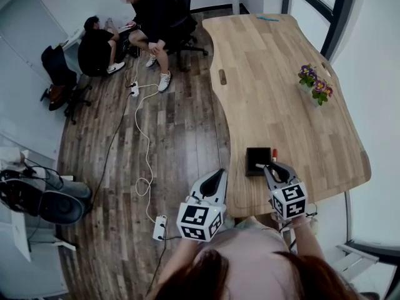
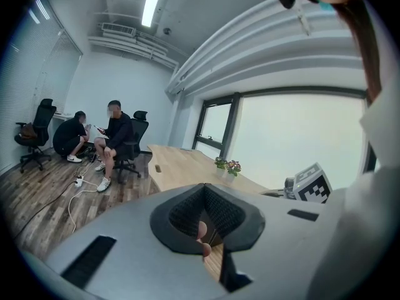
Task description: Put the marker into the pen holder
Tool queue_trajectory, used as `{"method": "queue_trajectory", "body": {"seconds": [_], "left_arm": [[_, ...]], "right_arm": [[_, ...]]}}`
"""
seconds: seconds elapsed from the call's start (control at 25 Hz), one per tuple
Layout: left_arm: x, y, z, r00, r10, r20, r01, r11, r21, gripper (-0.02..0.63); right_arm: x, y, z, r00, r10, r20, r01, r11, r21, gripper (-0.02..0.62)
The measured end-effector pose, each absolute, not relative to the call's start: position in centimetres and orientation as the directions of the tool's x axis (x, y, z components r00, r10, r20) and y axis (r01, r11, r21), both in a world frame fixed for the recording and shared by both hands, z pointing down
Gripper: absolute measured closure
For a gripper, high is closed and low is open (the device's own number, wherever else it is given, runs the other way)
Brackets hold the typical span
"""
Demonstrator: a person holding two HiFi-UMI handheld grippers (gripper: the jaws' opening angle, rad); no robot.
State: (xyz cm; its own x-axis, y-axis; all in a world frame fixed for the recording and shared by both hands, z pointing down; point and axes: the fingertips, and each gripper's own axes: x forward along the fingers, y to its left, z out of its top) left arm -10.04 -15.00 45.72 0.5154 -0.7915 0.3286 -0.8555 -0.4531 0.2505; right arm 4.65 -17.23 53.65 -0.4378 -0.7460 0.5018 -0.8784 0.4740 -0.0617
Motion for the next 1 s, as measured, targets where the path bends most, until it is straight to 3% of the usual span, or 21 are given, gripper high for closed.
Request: {"method": "queue_trajectory", "body": {"seconds": [1.0], "left_arm": [[-7.7, -14.4, 45.6, 0.593, -0.741, 0.316, -0.805, -0.53, 0.267, 0.604]], "right_arm": [[6.9, -14.7, 51.6, -0.363, -0.813, 0.456, -0.918, 0.395, -0.027, 0.537]]}}
